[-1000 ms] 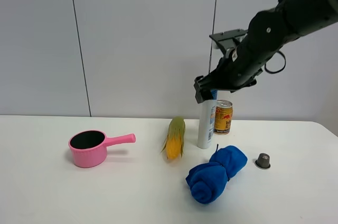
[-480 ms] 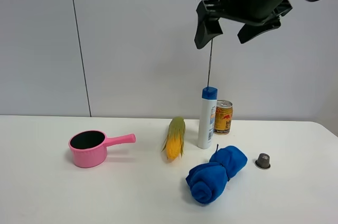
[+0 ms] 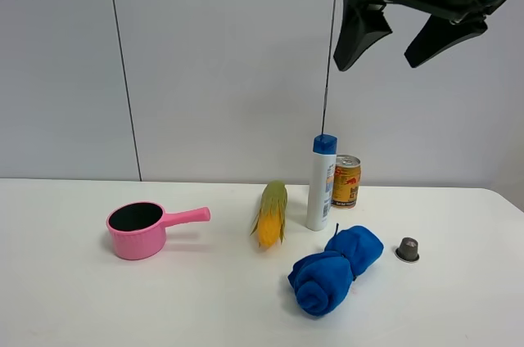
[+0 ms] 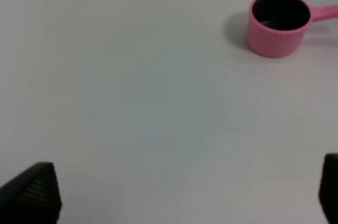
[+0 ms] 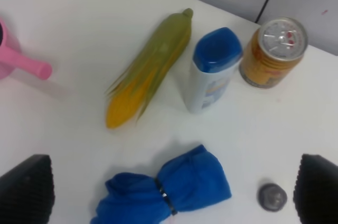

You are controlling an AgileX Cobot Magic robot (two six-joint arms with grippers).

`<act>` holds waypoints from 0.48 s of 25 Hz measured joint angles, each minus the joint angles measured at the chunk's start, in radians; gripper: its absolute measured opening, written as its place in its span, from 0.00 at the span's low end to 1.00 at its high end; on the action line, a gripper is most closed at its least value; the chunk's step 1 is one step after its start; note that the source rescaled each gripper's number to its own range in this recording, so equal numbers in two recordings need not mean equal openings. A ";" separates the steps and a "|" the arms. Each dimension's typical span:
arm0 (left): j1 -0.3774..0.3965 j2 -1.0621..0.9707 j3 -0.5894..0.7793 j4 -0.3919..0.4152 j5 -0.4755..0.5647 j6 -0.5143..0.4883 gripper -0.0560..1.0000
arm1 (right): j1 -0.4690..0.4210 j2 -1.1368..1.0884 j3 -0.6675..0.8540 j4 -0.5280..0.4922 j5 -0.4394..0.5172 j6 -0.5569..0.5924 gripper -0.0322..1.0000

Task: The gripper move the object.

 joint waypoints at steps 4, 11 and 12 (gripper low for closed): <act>0.000 0.000 0.000 0.000 0.000 0.000 1.00 | -0.092 -0.012 0.000 0.023 0.071 -0.062 0.99; 0.000 0.000 0.000 0.000 0.000 0.000 1.00 | -0.278 -0.130 0.000 0.000 0.221 -0.086 0.99; 0.000 0.000 0.000 0.000 0.000 0.000 1.00 | -0.303 -0.157 0.000 -0.001 0.234 -0.087 0.99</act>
